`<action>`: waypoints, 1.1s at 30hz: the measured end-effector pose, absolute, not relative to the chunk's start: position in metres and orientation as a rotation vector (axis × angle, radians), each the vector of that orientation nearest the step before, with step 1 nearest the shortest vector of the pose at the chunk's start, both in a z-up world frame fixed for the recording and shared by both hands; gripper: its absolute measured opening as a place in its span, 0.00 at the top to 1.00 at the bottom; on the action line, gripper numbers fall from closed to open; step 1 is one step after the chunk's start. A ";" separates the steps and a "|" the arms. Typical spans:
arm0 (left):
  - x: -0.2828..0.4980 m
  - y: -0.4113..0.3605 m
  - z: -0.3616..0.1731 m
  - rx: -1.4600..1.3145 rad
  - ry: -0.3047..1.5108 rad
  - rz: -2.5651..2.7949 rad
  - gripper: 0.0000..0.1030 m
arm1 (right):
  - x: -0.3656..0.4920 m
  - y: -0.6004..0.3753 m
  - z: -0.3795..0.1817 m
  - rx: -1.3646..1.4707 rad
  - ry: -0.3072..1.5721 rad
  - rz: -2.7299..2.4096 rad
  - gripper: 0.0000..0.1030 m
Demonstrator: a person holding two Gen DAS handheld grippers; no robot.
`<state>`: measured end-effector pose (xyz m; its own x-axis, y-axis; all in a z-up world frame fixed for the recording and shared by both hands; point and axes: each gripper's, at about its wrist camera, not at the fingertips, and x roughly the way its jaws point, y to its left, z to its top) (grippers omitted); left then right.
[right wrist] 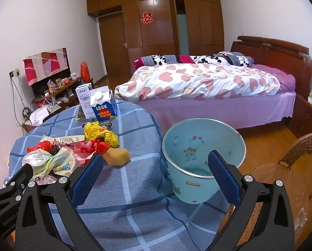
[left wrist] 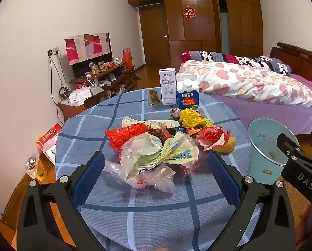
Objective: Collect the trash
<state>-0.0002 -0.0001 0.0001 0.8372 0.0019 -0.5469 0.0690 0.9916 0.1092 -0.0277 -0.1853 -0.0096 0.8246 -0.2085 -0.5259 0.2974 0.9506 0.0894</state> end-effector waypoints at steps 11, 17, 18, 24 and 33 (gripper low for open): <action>-0.002 -0.011 0.001 0.135 0.578 -0.043 0.06 | -0.029 -0.188 -0.010 0.178 0.543 -0.266 0.05; -0.007 -0.011 0.005 0.125 0.579 -0.044 0.06 | -0.029 -0.187 -0.010 0.179 0.540 -0.269 0.05; -0.008 -0.012 0.005 0.127 0.579 -0.043 0.06 | -0.029 -0.187 -0.010 0.180 0.540 -0.270 0.05; -0.007 -0.010 0.005 0.123 0.580 -0.046 0.06 | -0.029 -0.186 -0.010 0.184 0.538 -0.269 0.05; -0.007 -0.011 0.005 0.122 0.579 -0.048 0.06 | -0.029 -0.188 -0.011 0.186 0.538 -0.268 0.05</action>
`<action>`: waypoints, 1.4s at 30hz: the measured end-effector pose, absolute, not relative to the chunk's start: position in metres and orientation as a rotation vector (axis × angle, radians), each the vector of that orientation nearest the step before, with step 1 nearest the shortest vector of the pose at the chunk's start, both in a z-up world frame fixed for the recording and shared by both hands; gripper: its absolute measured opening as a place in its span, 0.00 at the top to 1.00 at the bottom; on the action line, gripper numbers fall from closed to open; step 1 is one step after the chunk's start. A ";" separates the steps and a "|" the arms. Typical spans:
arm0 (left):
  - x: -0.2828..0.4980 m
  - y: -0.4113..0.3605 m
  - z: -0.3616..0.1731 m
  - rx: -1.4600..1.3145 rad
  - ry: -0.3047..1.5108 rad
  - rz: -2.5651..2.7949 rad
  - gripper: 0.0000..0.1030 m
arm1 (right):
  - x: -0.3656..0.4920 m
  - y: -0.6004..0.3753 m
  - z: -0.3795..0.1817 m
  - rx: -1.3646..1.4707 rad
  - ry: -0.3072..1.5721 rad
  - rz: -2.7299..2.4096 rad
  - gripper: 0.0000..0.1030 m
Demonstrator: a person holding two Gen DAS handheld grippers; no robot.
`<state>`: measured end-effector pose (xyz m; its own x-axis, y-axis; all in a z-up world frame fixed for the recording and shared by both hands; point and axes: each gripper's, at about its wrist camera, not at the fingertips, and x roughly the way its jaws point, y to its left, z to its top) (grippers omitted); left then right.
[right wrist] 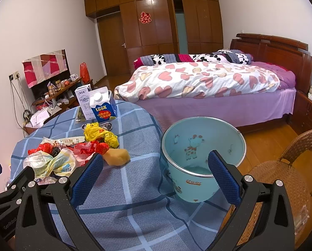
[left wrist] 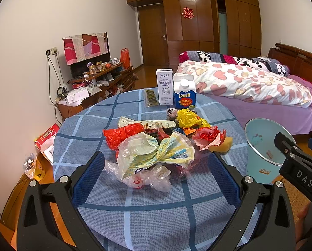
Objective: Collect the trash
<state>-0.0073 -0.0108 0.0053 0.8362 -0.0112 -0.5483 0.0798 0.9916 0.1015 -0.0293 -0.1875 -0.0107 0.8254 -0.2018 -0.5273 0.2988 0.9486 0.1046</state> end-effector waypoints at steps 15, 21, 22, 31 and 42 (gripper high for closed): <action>-0.002 -0.002 0.007 0.104 0.570 -0.042 0.06 | -0.028 -0.190 -0.010 0.185 0.546 -0.274 0.05; -0.002 -0.002 0.008 0.102 0.569 -0.043 0.06 | -0.028 -0.189 -0.011 0.179 0.540 -0.272 0.05; -0.002 -0.002 0.008 0.103 0.570 -0.042 0.06 | -0.028 -0.190 -0.011 0.180 0.541 -0.271 0.05; -0.002 -0.002 0.008 0.104 0.569 -0.042 0.06 | -0.027 -0.188 -0.012 0.182 0.541 -0.271 0.05; -0.002 -0.003 0.008 0.104 0.568 -0.043 0.06 | -0.029 -0.187 -0.011 0.182 0.541 -0.269 0.05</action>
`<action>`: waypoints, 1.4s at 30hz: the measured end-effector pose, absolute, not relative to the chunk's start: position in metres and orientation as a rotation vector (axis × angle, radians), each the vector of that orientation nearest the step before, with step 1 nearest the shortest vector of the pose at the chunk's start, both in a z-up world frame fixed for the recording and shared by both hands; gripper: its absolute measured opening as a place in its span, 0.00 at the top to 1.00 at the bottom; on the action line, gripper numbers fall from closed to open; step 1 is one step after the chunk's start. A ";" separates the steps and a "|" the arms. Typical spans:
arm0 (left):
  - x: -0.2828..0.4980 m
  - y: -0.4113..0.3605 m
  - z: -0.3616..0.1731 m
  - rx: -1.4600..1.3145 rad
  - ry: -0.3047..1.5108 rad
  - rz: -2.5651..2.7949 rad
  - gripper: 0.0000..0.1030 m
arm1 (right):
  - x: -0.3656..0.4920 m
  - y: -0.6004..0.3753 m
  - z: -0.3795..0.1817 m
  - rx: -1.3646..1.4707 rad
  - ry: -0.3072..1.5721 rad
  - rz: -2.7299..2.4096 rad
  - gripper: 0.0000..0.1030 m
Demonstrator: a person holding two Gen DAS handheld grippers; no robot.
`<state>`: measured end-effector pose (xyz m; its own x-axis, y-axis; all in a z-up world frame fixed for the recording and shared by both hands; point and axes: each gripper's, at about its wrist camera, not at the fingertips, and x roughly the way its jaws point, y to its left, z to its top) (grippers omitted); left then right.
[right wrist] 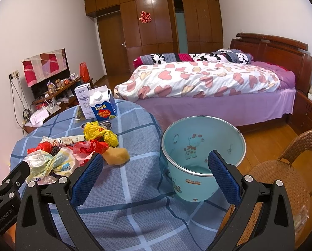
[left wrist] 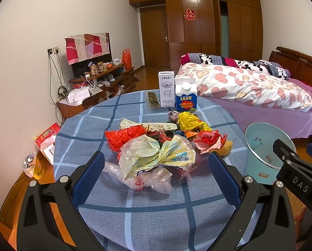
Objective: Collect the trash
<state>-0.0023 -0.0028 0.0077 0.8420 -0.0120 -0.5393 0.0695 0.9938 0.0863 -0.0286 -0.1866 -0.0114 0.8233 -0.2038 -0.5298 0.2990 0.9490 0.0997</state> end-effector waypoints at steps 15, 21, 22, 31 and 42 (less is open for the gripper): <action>-0.003 -0.002 0.007 0.102 0.572 -0.041 0.06 | -0.027 -0.184 -0.015 0.183 0.547 -0.264 0.05; -0.002 -0.001 -0.002 0.102 0.588 -0.052 0.06 | -0.026 -0.184 -0.019 0.190 0.552 -0.255 0.05; -0.001 0.002 -0.003 0.098 0.592 -0.056 0.06 | -0.025 -0.183 -0.020 0.190 0.554 -0.255 0.05; 0.022 0.049 -0.026 0.092 0.631 -0.005 0.07 | -0.001 -0.186 -0.036 0.168 0.585 -0.174 0.06; 0.047 0.073 -0.040 0.063 0.662 -0.050 0.08 | 0.061 -0.159 -0.073 0.032 0.702 -0.008 0.07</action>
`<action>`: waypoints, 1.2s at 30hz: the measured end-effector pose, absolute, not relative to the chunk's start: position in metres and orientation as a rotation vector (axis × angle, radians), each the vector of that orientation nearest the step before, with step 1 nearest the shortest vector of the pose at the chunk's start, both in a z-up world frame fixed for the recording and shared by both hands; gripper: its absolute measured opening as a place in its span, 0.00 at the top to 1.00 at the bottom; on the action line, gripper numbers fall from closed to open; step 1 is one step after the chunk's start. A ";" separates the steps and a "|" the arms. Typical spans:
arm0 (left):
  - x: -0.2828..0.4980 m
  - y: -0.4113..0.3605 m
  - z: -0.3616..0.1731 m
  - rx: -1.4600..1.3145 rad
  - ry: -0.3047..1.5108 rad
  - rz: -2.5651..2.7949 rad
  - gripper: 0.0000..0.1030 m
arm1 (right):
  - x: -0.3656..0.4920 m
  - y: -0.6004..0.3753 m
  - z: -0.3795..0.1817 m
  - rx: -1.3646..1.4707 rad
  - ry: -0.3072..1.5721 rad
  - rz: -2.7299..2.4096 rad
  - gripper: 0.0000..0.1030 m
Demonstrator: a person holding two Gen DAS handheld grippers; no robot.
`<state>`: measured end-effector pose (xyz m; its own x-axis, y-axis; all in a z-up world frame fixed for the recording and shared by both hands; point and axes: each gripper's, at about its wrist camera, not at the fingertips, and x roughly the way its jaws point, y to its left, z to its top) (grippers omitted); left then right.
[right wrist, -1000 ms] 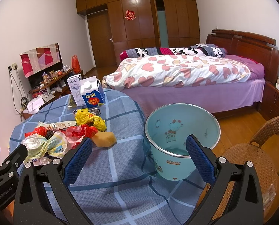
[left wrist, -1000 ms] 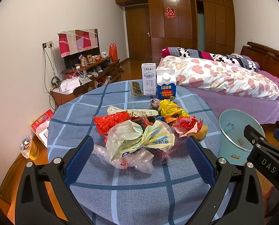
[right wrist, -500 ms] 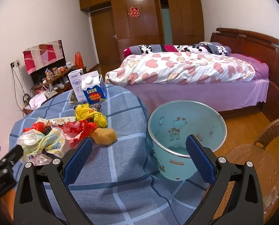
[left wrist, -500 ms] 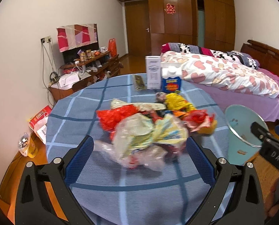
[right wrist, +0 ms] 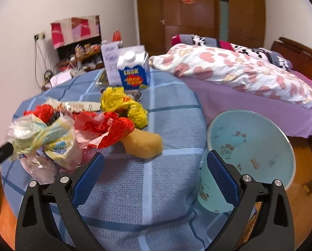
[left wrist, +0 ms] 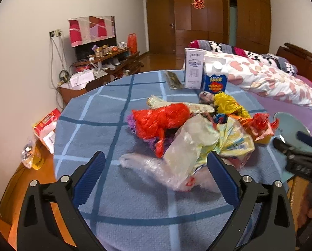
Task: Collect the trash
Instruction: 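Grasp the yellow sponge with the right gripper while the left gripper grasps the clear plastic bag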
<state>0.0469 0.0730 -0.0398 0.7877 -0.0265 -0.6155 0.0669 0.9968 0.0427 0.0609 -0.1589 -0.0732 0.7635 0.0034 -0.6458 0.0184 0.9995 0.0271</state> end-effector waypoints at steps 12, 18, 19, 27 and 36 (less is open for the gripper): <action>0.083 0.049 -0.058 0.041 0.744 -0.192 0.53 | 0.107 -0.140 -0.097 -0.089 0.794 0.109 0.55; 0.081 0.052 -0.050 0.025 0.711 -0.202 0.78 | 0.095 -0.152 -0.089 -0.008 0.758 0.116 0.61; 0.080 0.052 -0.048 0.024 0.707 -0.202 0.79 | 0.092 -0.153 -0.085 -0.003 0.745 0.114 0.62; 0.062 0.048 -0.014 0.023 0.628 -0.206 0.83 | 0.059 -0.166 -0.050 0.066 0.642 0.087 0.62; 0.050 0.050 0.014 0.041 0.559 -0.127 0.83 | 0.050 -0.183 -0.038 0.090 0.617 0.042 0.63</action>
<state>0.0497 0.0501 0.0138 0.8404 -0.1089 -0.5309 0.1311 0.9914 0.0042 0.0497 -0.1833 -0.0379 0.8147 0.0660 -0.5761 -0.0121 0.9952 0.0968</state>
